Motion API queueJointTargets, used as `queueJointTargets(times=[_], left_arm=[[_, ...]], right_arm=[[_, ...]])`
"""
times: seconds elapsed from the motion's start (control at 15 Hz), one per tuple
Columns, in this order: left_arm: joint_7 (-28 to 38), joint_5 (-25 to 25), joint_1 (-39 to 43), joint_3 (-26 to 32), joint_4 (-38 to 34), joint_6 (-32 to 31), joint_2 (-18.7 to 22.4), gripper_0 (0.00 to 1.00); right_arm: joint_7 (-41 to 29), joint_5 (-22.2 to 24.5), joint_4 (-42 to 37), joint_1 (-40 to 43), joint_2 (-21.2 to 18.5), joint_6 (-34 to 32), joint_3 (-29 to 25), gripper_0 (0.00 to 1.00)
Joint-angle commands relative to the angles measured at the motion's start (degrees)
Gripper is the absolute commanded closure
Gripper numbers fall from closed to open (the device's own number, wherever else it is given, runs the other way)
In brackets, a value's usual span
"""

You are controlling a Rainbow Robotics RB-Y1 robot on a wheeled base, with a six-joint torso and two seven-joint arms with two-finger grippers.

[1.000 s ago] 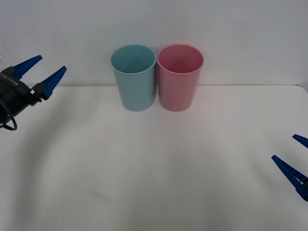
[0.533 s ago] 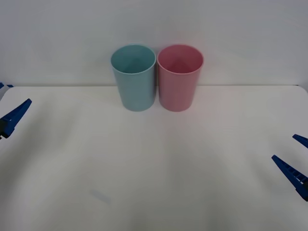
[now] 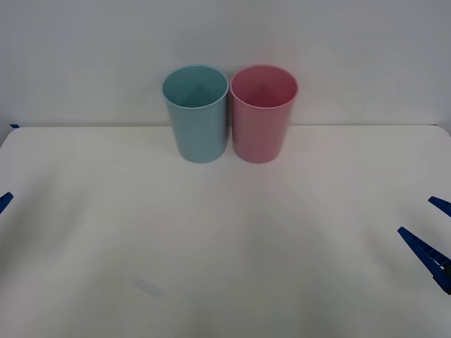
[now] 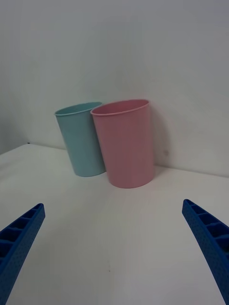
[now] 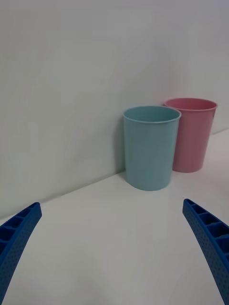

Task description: Grasp the object on the table and drop it into the matching bin: aluminum can to the light blue bin, PET bottle to the pink bin.

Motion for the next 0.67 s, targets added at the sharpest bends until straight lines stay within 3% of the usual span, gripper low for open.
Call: queueJointTargets(times=[0.07, 0.67], left_arm=[[-1.21, -0.02, 1.67, 0.03, 0.06, -0.64, 0.02, 0.00], [-1.48, 0.07, 3.78, -0.58, 0.06, -0.81, 0.02, 0.00]], right_arm=[[0.00, 0.00, 0.00, 0.00, 0.00, 0.00, 0.00, 0.00], [0.00, 0.00, 0.00, 0.00, 0.00, 0.00, 0.00, 0.00]])
